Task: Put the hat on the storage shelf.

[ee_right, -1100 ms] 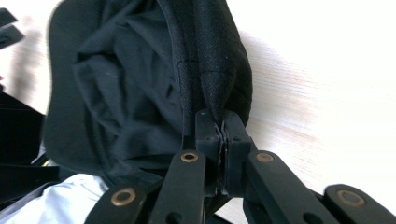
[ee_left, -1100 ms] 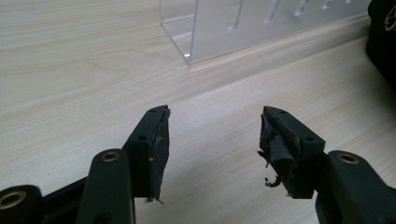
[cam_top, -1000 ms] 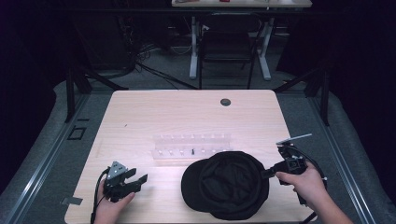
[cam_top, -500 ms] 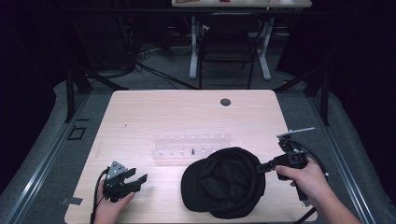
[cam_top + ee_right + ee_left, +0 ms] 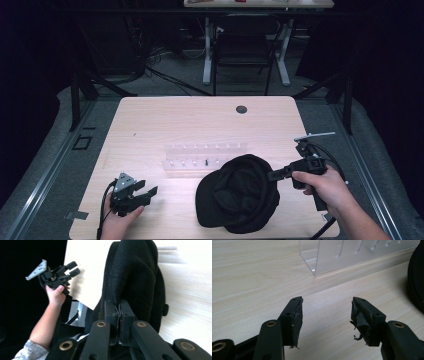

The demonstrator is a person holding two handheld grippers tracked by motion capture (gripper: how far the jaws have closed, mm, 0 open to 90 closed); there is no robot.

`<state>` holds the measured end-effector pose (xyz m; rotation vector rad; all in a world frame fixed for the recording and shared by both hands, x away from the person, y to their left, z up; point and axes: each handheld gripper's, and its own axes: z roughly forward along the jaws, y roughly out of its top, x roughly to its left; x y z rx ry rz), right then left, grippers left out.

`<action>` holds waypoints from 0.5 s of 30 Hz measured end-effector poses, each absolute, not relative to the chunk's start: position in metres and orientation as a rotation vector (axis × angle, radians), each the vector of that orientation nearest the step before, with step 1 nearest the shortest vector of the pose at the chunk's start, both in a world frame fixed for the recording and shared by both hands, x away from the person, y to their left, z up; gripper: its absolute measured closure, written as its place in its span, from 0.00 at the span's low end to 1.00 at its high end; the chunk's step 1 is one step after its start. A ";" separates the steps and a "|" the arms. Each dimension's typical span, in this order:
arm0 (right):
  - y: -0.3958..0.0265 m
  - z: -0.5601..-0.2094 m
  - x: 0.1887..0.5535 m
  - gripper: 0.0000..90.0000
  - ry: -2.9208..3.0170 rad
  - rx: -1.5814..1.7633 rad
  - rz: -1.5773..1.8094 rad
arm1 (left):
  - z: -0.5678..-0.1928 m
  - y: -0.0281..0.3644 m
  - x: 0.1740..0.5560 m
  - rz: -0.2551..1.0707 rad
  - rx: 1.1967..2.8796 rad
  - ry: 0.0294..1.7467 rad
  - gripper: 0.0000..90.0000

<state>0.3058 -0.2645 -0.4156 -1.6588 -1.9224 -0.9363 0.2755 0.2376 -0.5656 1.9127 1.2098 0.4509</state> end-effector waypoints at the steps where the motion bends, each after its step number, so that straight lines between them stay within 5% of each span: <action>1: -0.264 -0.414 0.306 0.98 -1.915 -1.646 -0.945 | -0.566 0.238 0.275 0.451 1.912 1.210 0.48; 15: -0.253 -0.398 0.308 0.98 -1.824 -1.581 -1.054 | -0.565 0.239 0.276 0.447 1.907 1.210 0.48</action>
